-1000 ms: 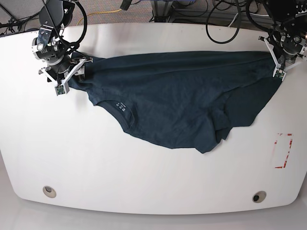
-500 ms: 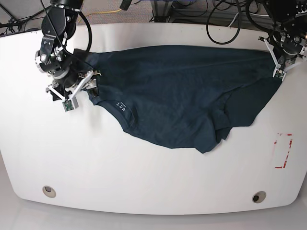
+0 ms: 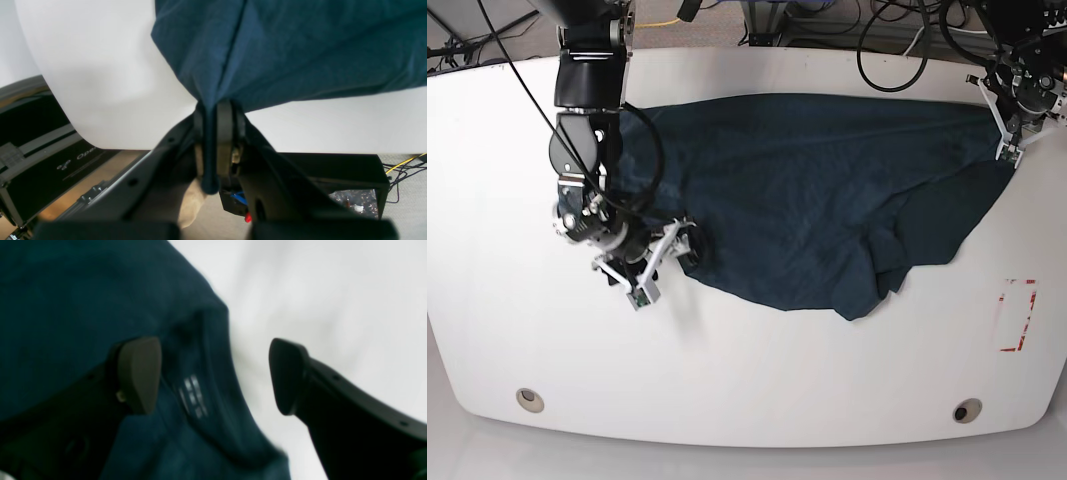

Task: Fold the T-shirt properly
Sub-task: 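Release and regrasp the shirt edge with the right gripper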

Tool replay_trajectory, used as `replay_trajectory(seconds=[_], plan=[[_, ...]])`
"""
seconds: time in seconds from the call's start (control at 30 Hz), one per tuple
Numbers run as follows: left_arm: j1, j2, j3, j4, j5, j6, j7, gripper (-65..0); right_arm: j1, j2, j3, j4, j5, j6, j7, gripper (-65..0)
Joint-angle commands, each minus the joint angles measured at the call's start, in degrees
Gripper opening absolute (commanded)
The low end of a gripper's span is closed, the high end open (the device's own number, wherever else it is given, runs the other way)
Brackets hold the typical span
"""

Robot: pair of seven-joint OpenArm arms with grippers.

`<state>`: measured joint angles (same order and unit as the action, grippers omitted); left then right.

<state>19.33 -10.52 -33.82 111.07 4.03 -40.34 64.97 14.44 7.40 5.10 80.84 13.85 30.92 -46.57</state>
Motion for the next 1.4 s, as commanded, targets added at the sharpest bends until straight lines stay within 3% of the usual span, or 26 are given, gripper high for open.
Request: replay_trajectory(seconds=[0.0, 0.23, 0.43, 0.63, 0.93, 1.07, 1.37], plan=[[-0.04, -0.86, -0.33, 0.89, 0.41, 0.34, -0.13, -65.0, 4.16, 0.73, -2.33, -5.37, 0.62, 0.07, 3.62, -16.8], [0.05, -0.86, -0.33, 0.89, 0.41, 0.34, -0.13, -65.0, 11.45, 0.73, -4.36, -22.51, 0.62, 0.16, 12.15, -16.8], [0.05, -0.86, -0.24, 0.89, 0.41, 0.34, -0.13, -65.0, 14.79, 0.73, -9.02, -29.89, 0.62, 0.16, 17.16, -16.8], [0.05, -0.86, -0.24, 0.89, 0.41, 0.34, -0.13, -65.0, 15.67, 0.29, -12.62, -30.86, 0.62, 0.16, 17.42, -16.8], [-0.04, -0.86, -0.24, 0.89, 0.41, 0.34, -0.13, -65.0, 15.76, -3.05, -12.71, -31.04, 0.53, -0.02, 17.42, -16.8], [-0.04, -0.86, -0.24, 0.89, 0.41, 0.34, -0.13, -65.0, 15.94, -5.07, -12.71, -33.06, -2.99, 0.16, 17.6, -16.8], [-0.04, -0.95, 1.25, 0.89, 0.41, 0.34, -0.22, -65.0, 16.46, -6.65, -12.44, -38.16, -5.8, -0.28, 22.35, -17.1]])
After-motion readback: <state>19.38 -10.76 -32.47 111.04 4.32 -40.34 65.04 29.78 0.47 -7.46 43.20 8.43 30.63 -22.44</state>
